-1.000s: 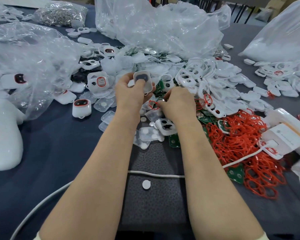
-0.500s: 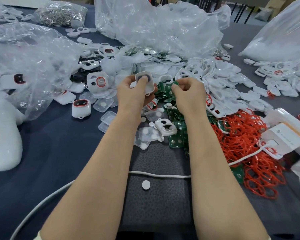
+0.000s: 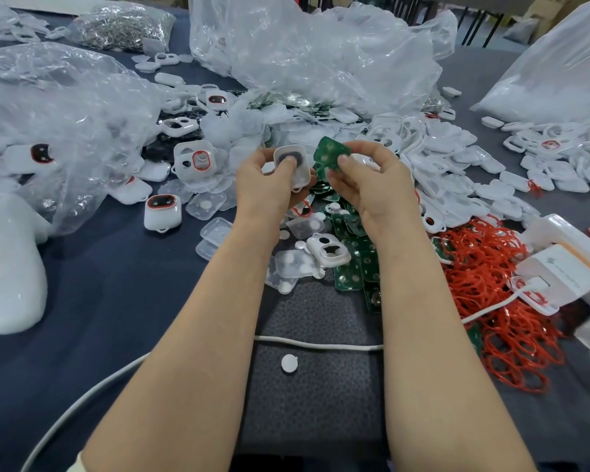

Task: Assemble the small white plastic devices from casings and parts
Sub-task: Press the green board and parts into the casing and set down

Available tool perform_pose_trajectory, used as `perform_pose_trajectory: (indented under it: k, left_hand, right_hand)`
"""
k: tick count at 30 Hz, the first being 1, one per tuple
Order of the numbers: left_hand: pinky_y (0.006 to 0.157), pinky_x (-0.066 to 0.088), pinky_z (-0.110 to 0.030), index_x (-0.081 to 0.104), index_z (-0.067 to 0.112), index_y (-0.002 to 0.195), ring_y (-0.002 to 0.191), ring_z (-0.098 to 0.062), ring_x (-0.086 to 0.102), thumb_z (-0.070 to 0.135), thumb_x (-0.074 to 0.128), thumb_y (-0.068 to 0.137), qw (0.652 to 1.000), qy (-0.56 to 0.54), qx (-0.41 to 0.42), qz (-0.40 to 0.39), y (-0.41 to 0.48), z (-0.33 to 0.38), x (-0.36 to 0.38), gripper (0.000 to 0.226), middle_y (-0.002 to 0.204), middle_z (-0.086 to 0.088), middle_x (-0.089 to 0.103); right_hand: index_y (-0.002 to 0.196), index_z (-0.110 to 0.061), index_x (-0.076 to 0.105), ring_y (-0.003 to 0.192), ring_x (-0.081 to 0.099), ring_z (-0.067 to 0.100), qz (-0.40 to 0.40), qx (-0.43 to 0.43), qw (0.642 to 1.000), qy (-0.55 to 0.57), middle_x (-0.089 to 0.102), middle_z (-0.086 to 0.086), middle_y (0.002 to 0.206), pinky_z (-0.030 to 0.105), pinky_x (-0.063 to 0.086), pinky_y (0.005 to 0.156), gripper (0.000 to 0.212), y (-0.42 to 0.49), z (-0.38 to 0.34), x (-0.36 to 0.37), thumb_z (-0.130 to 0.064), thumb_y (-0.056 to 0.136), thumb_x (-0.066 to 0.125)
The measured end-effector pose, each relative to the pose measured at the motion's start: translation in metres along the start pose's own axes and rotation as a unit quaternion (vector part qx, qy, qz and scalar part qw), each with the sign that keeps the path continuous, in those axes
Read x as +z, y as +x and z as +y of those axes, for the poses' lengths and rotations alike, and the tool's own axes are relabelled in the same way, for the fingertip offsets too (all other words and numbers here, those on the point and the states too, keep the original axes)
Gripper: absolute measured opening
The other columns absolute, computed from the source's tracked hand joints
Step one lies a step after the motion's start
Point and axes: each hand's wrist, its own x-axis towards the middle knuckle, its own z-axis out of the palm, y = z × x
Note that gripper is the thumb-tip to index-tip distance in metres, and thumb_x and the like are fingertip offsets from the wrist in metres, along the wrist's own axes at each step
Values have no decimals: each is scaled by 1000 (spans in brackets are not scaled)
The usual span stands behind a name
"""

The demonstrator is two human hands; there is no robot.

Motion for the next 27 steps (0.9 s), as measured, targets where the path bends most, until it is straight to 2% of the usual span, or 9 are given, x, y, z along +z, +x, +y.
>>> perform_pose_trajectory:
  k: [4, 8, 10, 13, 17, 21, 23, 25, 27]
  left_hand:
    - [56, 56, -21, 53, 22, 87, 82, -21, 71, 12, 55, 96, 1000, 10, -20, -3, 0, -1, 1, 13, 110, -16, 63]
    - [57, 58, -22, 52, 22, 88, 64, -12, 71, 11, 53, 97, 1000, 4, -16, -12, 2, 0, 0, 14, 91, -13, 68]
    - [55, 57, -22, 51, 22, 88, 62, -11, 70, 11, 53, 97, 1000, 4, -11, -11, 2, 0, -1, 14, 86, -11, 68]
    - [54, 54, -20, 52, 22, 87, 66, -12, 71, 12, 54, 96, 1000, 14, -4, -9, 1, -1, 0, 13, 99, -17, 68]
    - [56, 55, -20, 52, 23, 89, 72, -15, 71, 16, 52, 97, 1000, 8, -12, -10, 0, 0, 2, 11, 109, -19, 66]
    - [56, 54, -20, 58, 15, 94, 93, -26, 70, 19, 47, 99, 999, 6, -31, -12, 2, 0, 5, 13, 116, -19, 63]
    - [58, 54, -21, 59, 13, 100, 93, -27, 70, 18, 48, 99, 999, 1, -41, -17, 3, -1, 5, 12, 116, -18, 63]
    - [60, 55, -21, 57, 16, 98, 92, -26, 70, 16, 52, 97, 999, 8, -35, -28, 3, -2, 4, 5, 113, -17, 63]
    - [62, 57, -22, 55, 18, 97, 85, -23, 71, 13, 56, 95, 999, 16, -25, -36, 2, -3, 3, 6, 107, -16, 65]
  right_hand:
    - [81, -14, 63, 78, 64, 17, -7, -14, 1000, 4, 61, 5, 79, 21, 56, 72, 27, 1, 0, 0, 10, 87, 54]
    - [77, -17, 64, 80, 60, 18, 18, -31, 999, -35, 61, 1, 76, 26, 52, 80, 31, 3, 2, -1, 11, 83, 55]
    - [76, -17, 64, 77, 63, 16, 13, -37, 999, -19, 62, 2, 74, 24, 55, 76, 31, 3, 2, -2, 12, 84, 56]
    - [78, -14, 63, 71, 69, 12, 4, -36, 999, 3, 67, 1, 69, 21, 55, 68, 30, 2, 2, -2, 12, 87, 51]
    - [79, -13, 63, 74, 70, 13, 7, -43, 999, -29, 66, 1, 82, 24, 56, 72, 34, 3, 1, -1, 8, 91, 39]
    - [83, -16, 61, 72, 67, 11, 10, -76, 992, -99, 65, -1, 79, 27, 57, 74, 21, 2, 1, -1, 0, 92, 50]
    - [87, -18, 57, 69, 66, 9, 18, -98, 986, -138, 63, -1, 74, 29, 57, 76, 18, 1, 3, -2, -1, 90, 56]
    - [97, -23, 52, 71, 68, 11, 20, -99, 986, -131, 65, 4, 81, 31, 58, 79, 25, 0, 3, -2, 0, 89, 56]
    - [107, -29, 50, 74, 69, 12, 6, -84, 993, -88, 63, 15, 100, 29, 58, 77, 38, -1, 2, -1, 4, 88, 54]
